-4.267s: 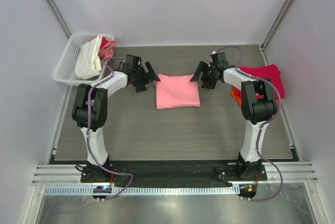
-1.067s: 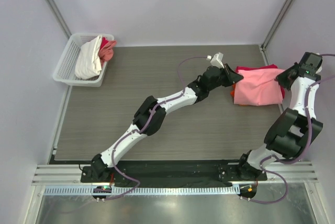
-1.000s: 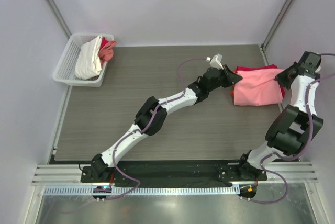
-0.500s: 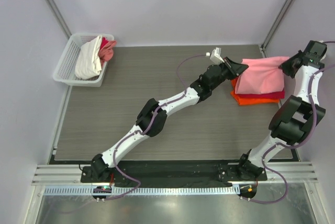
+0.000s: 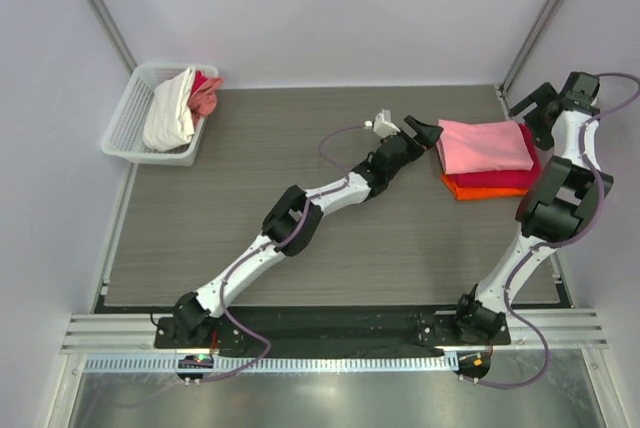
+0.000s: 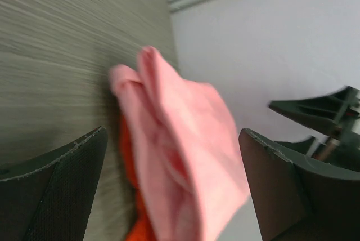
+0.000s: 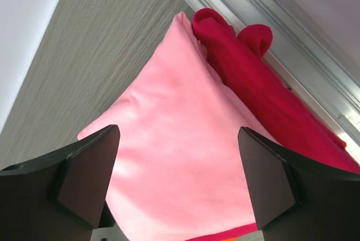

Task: Fold and stack the t-shirts
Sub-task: Neatly place the folded tshirt to the corner

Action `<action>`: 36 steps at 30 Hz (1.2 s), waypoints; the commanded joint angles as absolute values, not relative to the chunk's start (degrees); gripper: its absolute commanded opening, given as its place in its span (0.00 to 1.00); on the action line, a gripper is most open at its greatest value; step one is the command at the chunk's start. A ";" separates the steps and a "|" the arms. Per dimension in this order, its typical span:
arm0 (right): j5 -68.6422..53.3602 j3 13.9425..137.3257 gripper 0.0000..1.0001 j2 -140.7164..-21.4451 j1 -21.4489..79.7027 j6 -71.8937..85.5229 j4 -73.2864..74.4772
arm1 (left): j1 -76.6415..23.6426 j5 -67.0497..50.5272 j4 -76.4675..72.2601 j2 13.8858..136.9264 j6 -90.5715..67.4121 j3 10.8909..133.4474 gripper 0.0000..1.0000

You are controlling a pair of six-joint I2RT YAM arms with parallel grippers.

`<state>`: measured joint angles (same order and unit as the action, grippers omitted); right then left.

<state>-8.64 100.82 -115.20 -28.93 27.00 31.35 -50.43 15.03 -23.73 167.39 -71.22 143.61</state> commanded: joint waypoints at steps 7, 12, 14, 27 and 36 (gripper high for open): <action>7.82 92.65 0.90 -97.85 -26.89 25.58 32.34 | -45.70 8.02 -26.11 143.54 -63.28 125.18 0.99; 7.21 84.82 0.85 -93.17 -26.89 26.45 32.87 | -45.26 5.89 -22.79 136.41 -64.33 114.97 1.00; 6.33 82.54 0.80 -93.60 -27.24 27.50 32.70 | -45.44 2.14 -21.54 136.67 -65.91 114.79 0.99; -2.72 79.54 0.63 -100.10 -30.76 31.64 29.18 | -50.53 -1.50 -22.51 142.38 -73.74 116.54 0.71; -1.15 80.24 0.56 -103.71 -30.85 33.57 26.63 | -52.38 1.84 -19.08 145.10 -76.29 119.18 0.73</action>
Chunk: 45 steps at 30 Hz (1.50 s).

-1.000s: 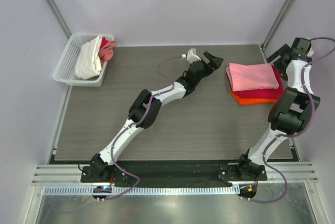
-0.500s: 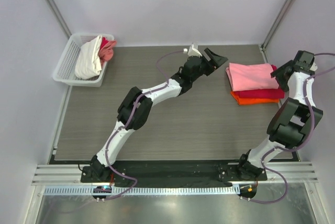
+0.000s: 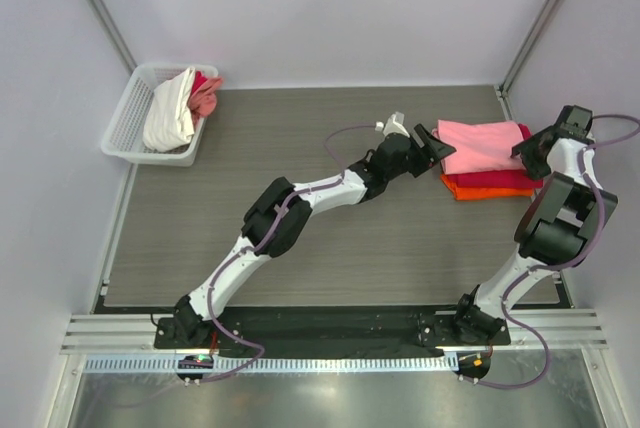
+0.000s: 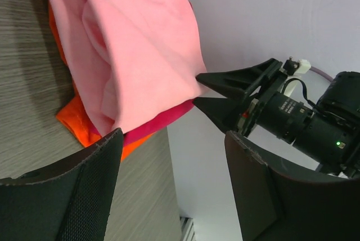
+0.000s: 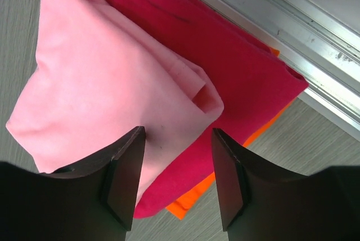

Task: Fold and stack the t-shirts
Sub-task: Neatly place the folded tshirt to the corner

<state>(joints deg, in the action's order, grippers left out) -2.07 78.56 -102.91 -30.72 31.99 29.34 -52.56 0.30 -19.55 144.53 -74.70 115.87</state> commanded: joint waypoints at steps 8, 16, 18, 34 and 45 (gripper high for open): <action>3.24 81.30 0.43 -105.03 -30.85 34.98 24.52 | -53.17 3.69 -16.01 147.74 -78.04 122.77 0.73; 2.81 79.28 0.01 -103.45 -30.85 35.24 22.86 | -53.79 6.15 -14.50 148.80 -78.84 122.96 0.74; 2.38 79.10 0.01 -103.27 -30.85 35.24 22.59 | -53.96 6.24 -14.41 149.32 -78.66 123.66 0.74; 0.88 78.75 0.01 -102.04 -31.82 33.75 22.59 | -53.70 1.50 -9.50 158.19 -85.51 134.46 0.64; -1.66 79.19 0.01 -101.69 -32.34 33.40 22.59 | -53.53 0.97 -10.46 161.28 -86.75 140.36 0.22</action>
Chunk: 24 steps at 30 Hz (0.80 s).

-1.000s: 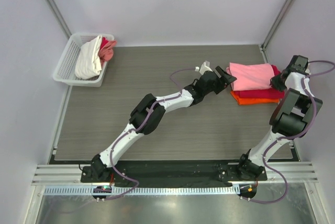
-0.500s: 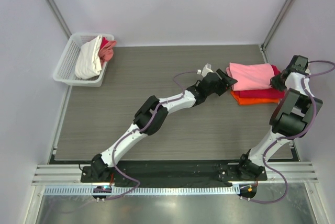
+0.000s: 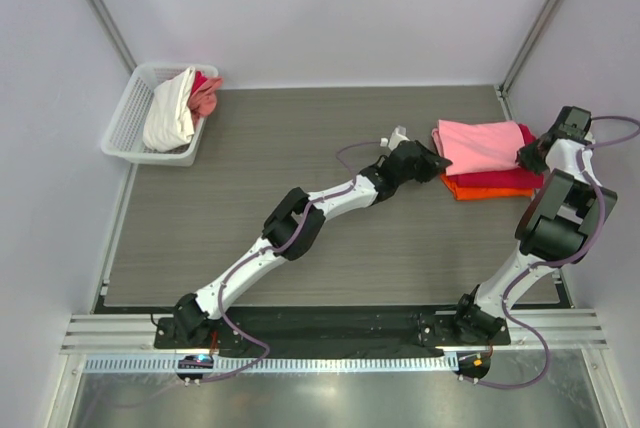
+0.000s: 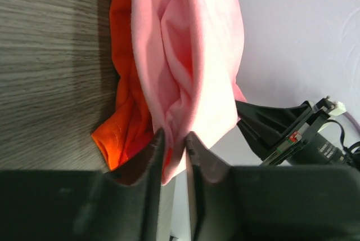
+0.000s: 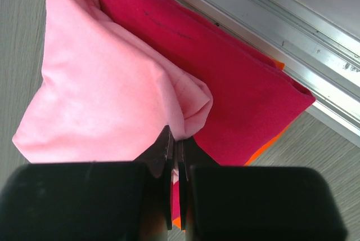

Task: Fold and stack the t-shirts
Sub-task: Neatly place the folded tshirt to the corner

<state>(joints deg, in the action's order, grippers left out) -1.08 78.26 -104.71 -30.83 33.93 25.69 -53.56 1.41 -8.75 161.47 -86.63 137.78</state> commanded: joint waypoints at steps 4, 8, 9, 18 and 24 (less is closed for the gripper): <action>-2.02 79.98 0.01 -101.16 -32.34 33.22 22.85 | -53.52 0.88 -12.38 160.84 -86.49 140.36 0.00; -1.93 81.82 0.01 -100.46 -32.61 32.87 24.43 | -53.53 0.53 -13.80 160.14 -86.31 139.92 0.00; -1.76 82.00 0.01 -100.02 -32.78 32.78 24.69 | -53.53 0.35 -13.89 159.88 -86.40 139.83 0.00; -2.82 83.06 0.01 -97.74 -35.50 33.22 26.36 | -54.67 0.18 -14.41 155.66 -85.25 138.17 0.00; -0.35 80.60 0.01 -95.19 -37.61 33.40 26.81 | -55.37 -1.30 -15.03 155.74 -86.57 137.72 0.00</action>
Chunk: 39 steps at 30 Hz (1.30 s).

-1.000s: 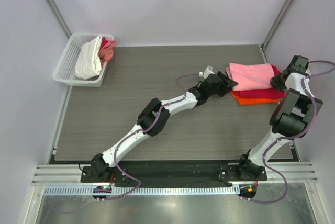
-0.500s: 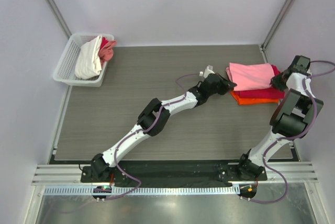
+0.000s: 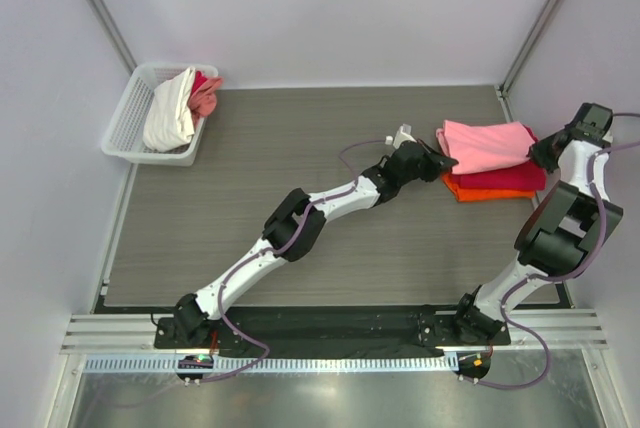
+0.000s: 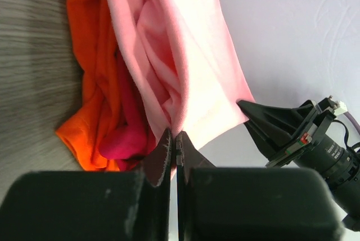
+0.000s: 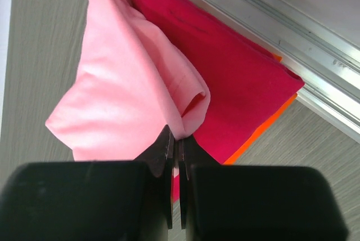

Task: Fold and stack the t-shirts
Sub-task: Neatly place the folded tshirt to the corner, then reset both grippers

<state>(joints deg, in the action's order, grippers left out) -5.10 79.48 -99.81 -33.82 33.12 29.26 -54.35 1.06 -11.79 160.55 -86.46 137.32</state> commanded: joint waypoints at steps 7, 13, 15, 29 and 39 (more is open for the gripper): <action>-0.62 80.07 0.01 -95.10 -39.46 33.57 26.89 | -55.55 -2.02 -16.17 156.80 -87.98 137.55 0.00; 3.68 78.66 0.07 -93.52 -40.43 34.89 27.16 | -56.16 -2.29 -16.00 155.13 -86.75 135.71 0.00; 4.04 78.05 0.19 -93.51 -40.43 34.89 27.33 | -56.16 -2.11 -16.26 154.51 -86.75 134.13 0.03; -7.09 72.52 0.51 -85.08 -39.90 35.94 23.22 | -53.88 1.50 -13.80 130.99 -72.97 106.19 0.82; -36.57 58.45 0.01 -88.68 -29.89 55.19 -15.01 | -49.31 8.34 -7.21 109.62 -55.66 83.16 0.90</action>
<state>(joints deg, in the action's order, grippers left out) -28.38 60.47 -87.96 -33.56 47.33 2.20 -50.96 4.08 -8.58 115.74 -64.64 88.44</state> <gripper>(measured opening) 0.024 0.903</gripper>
